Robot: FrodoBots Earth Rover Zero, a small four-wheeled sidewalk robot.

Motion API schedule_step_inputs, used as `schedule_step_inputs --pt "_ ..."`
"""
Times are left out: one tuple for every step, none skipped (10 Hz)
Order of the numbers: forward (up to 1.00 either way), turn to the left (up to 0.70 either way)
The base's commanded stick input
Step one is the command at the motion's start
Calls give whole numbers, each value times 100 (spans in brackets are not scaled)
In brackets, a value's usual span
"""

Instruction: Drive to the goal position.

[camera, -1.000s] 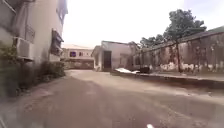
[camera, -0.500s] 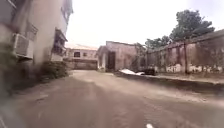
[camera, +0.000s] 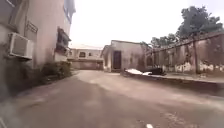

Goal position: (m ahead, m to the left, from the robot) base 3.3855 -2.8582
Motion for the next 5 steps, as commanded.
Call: schedule_step_inputs --pt "70 0" --pt "70 0" --pt "70 0" --pt "70 0" --pt "70 0"
